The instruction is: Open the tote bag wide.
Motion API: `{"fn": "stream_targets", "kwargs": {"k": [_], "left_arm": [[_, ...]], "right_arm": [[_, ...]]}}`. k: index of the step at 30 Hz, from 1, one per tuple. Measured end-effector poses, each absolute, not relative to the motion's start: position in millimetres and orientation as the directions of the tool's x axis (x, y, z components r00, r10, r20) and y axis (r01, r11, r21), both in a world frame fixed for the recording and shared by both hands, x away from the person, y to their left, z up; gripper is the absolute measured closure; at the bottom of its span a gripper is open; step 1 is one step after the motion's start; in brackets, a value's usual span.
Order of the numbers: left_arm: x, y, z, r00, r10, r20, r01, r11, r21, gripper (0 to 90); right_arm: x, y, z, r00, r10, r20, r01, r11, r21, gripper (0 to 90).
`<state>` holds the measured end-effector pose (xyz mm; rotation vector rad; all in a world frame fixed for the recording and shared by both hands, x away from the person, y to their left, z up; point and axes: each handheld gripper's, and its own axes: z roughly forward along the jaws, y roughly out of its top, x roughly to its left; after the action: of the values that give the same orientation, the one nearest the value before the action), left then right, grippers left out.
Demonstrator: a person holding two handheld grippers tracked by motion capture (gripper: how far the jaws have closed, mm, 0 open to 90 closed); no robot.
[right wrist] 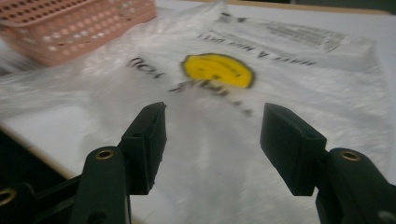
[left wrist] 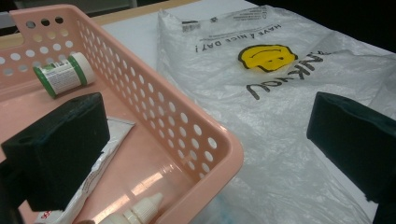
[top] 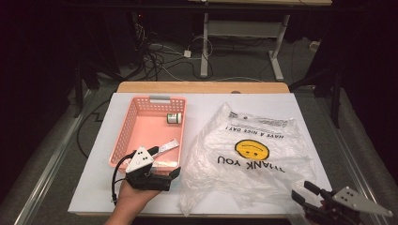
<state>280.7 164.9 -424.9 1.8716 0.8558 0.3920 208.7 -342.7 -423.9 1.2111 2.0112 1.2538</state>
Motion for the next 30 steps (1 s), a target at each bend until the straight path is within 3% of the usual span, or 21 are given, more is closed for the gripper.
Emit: {"fn": "stream_targets", "kwargs": {"k": [3,4,7,15,19,27,30], "left_arm": [[281.3,163.6,-426.3,0.701,0.705,-0.111,0.389,-0.247,0.887,0.0],[281.3,163.6,-426.3,0.701,0.705,-0.111,0.389,-0.247,0.887,0.0],[281.8,161.5,-428.2,0.708,0.697,-0.114,0.389,-0.25,0.887,0.0],[279.0,157.4,-425.7,0.725,0.685,-0.07,0.337,-0.265,0.903,0.0],[277.2,161.5,-424.5,0.717,0.693,-0.078,0.334,-0.244,0.91,0.0],[277.9,162.0,-425.5,0.719,0.692,-0.067,0.332,-0.257,0.908,0.0],[278.2,162.7,-425.9,0.717,0.693,-0.072,0.336,-0.253,0.907,0.0]], "right_arm": [[254.7,-361.0,-424.7,-0.425,0.905,0.034,0.457,0.182,0.871,43.2],[254.7,-361.0,-424.7,-0.425,0.905,0.034,0.457,0.182,0.871,43.2],[310.1,-379.5,-434.8,-0.349,0.937,0.022,0.505,0.168,0.847,43.3],[393.4,-394.3,-448.3,-0.288,0.957,0.035,0.56,0.138,0.817,45.1],[422.4,-393.8,-456.4,-0.298,0.954,0.016,0.589,0.171,0.79,46.1],[461.1,-390.4,-475.5,-0.311,0.95,0.041,0.667,0.187,0.722,37.9],[461.0,-386.2,-475.3,-0.337,0.942,0.012,0.66,0.227,0.716,45.3]]}}
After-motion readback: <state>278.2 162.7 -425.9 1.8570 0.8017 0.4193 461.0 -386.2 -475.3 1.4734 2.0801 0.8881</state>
